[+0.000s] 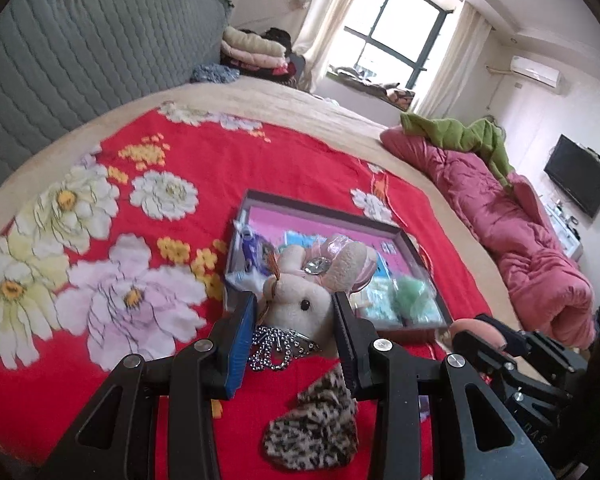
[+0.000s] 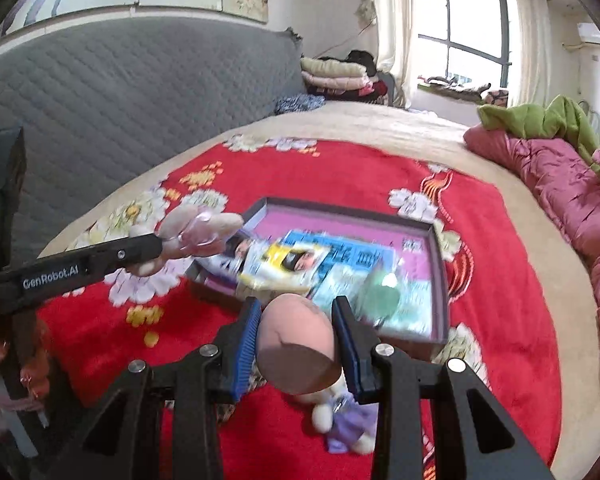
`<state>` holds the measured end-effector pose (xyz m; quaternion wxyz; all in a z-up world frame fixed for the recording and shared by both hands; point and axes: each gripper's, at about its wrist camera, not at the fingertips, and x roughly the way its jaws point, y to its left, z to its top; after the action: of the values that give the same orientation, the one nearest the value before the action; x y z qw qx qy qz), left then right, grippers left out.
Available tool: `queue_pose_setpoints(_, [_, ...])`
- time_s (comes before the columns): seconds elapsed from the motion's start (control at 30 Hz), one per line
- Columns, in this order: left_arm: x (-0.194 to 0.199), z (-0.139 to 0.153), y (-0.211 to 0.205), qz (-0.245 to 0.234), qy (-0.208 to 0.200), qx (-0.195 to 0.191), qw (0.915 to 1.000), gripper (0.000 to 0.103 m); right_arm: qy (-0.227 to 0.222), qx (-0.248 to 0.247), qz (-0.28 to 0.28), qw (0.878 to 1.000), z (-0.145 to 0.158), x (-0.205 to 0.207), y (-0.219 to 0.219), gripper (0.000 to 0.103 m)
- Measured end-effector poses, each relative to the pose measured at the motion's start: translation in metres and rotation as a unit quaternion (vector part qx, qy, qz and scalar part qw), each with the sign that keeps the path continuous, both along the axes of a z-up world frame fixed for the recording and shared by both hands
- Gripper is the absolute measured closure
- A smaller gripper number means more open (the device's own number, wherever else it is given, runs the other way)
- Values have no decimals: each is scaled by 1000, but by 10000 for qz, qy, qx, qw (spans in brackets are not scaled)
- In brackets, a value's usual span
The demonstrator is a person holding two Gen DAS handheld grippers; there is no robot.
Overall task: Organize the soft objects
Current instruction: 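Carry the bunny with left gripper while right carries pink sponge into box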
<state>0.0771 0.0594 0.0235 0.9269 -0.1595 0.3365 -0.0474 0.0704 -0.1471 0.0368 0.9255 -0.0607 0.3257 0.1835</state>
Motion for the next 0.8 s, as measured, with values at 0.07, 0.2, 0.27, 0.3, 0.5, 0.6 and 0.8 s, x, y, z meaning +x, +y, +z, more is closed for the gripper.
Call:
queue_pose_setpoints(0.07, [4, 4, 0, 63, -36, 21, 10000, 64, -50, 11, -39, 10000, 4, 7, 0, 66])
queue_pose_setpoints(0.2, [15, 8, -1, 51, -29, -141, 9999, 64, -134, 62, -166, 9998, 11, 20, 0, 66])
queue_pose_setpoints(0.27, [20, 9, -2, 49, -49, -192, 9998, 64, -171, 60, -202, 9996, 13, 24, 0, 66])
queue_pose_setpoints(0.3, [21, 10, -2, 38, -50, -200, 9998, 64, -201, 52, -228, 9995, 15, 27, 0, 66])
queue_pose_setpoints(0.5, [35, 9, -5, 87, -96, -241, 9996, 64, -296, 107, -336, 9989, 21, 39, 0, 66])
queue_pose_setpoints(0.6, [42, 7, -4, 190, -109, -149, 9996, 64, -351, 38, -344, 9988, 23, 42, 1, 66])
queue_pose_setpoints(0.8, [57, 1, 3, 234, -48, -133, 9996, 64, -445, -61, -370, 9983, 25, 52, 6, 66])
